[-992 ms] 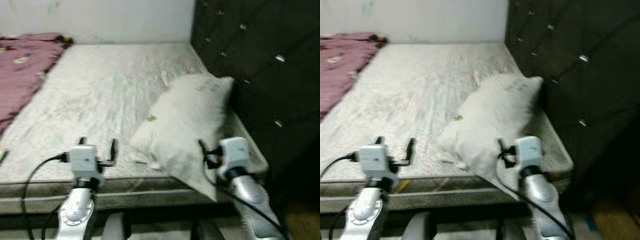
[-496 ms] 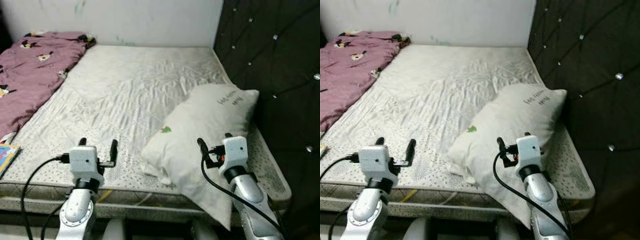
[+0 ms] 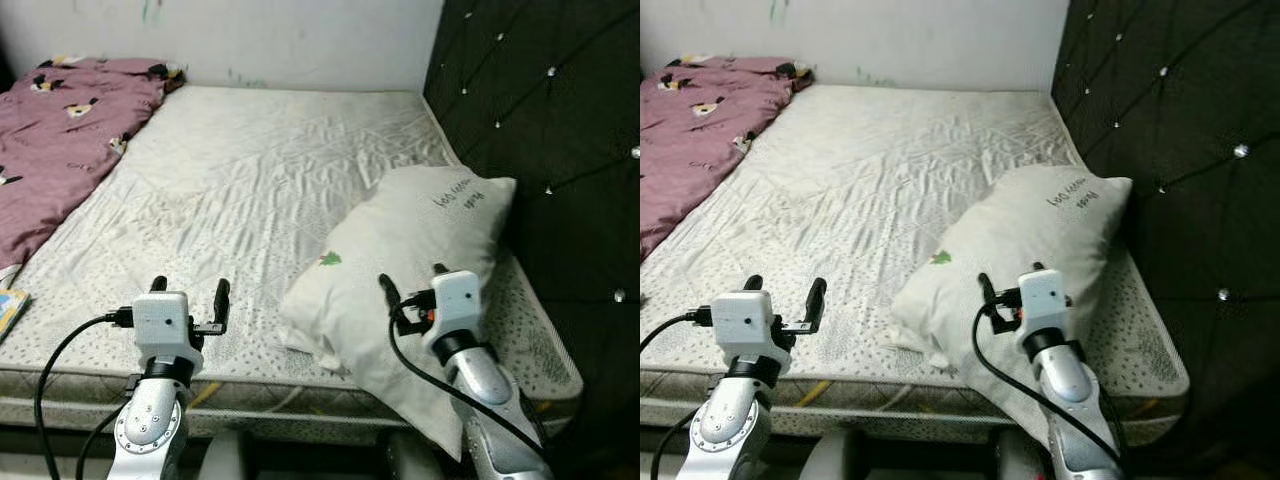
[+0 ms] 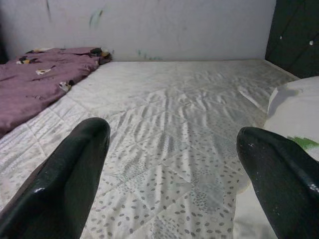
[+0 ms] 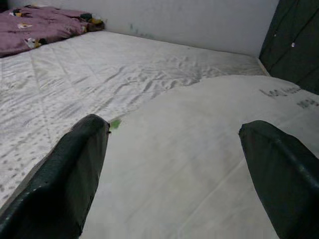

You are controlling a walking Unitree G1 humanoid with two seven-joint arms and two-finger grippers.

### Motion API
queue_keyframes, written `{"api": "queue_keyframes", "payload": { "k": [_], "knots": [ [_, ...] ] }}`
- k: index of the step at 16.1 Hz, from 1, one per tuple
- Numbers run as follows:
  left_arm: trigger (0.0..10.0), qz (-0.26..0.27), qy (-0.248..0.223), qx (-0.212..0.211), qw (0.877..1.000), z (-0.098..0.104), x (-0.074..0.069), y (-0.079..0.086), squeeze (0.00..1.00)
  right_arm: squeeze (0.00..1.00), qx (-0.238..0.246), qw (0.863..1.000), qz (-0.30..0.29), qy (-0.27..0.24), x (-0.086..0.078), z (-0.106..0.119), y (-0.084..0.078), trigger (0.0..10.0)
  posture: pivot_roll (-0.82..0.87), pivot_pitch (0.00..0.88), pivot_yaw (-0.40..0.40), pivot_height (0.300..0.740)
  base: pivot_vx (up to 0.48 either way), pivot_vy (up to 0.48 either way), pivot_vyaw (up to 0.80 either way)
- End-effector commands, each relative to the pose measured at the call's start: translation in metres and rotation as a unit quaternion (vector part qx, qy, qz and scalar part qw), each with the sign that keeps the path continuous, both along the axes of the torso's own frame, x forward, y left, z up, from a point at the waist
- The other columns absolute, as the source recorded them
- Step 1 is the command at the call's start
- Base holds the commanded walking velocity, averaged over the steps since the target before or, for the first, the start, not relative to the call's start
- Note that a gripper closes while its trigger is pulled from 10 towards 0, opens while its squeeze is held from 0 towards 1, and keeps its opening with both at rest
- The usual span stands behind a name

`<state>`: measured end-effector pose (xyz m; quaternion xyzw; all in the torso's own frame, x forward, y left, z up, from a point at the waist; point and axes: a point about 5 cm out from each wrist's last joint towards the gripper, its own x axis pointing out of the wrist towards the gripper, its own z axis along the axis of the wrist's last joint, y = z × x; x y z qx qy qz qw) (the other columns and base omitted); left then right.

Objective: Clean up the room

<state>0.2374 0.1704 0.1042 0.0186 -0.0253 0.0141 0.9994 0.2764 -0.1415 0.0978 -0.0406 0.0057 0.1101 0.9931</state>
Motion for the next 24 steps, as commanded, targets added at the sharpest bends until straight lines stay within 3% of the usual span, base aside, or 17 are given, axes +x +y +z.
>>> {"api": "queue_keyframes", "payload": {
  "k": [1,6,12,13,15,18,21,24],
  "knots": [
    [10.0,0.001,0.011,0.002,1.0,-0.003,-0.001,0.002,0.0,0.0,-0.005,1.0,0.005,-0.005,0.001,0.003,0.0,10.0,0.01,0.012,-0.012,0.551,0.0,0.0,0.0],
    [10.0,-0.009,0.025,-0.001,1.0,-0.008,-0.007,-0.002,0.0,0.0,-0.063,0.997,0.008,0.037,0.007,-0.005,-0.008,10.0,0.01,0.03,-0.016,0.546,0.0,0.0,0.0],
    [10.0,-0.023,0.025,-0.009,0.999,-0.005,-0.005,-0.005,0.0,0.0,-0.068,0.995,-0.01,0.077,0.014,-0.009,-0.009,10.0,0.02,0.027,-0.014,0.546,0.0,0.0,0.0],
    [10.0,-0.026,0.027,-0.01,0.999,-0.005,-0.006,-0.005,0.0,0.0,-0.05,0.991,-0.034,0.12,0.019,-0.016,-0.013,10.0,0.02,0.032,-0.014,0.546,0.0,0.0,0.0],
    [10.0,-0.027,0.027,-0.01,0.999,-0.005,-0.006,-0.005,0.0,0.0,-0.032,0.989,-0.042,0.14,0.023,-0.017,-0.014,10.0,0.03,0.033,-0.014,0.546,0.0,0.0,0.0],
    [10.0,-0.029,0.028,-0.012,0.999,-0.004,-0.007,-0.005,0.0,0.0,-0.054,0.985,-0.044,0.156,0.034,-0.017,-0.013,10.0,0.03,0.038,-0.018,0.546,0.0,0.0,0.0],
    [10.0,-0.023,0.027,-0.012,0.999,-0.003,-0.008,-0.003,0.0,0.0,-0.053,0.988,-0.109,0.098,0.048,0.007,-0.034,10.0,0.03,0.04,-0.019,0.546,0.0,0.0,0.0],
    [10.0,-0.02,0.027,-0.009,0.999,-0.003,-0.009,-0.001,0.0,0.0,-0.071,0.982,-0.134,0.112,0.045,0.002,-0.051,10.0,0.04,0.045,-0.019,0.546,0.0,0.0,0.0]
  ]
}}
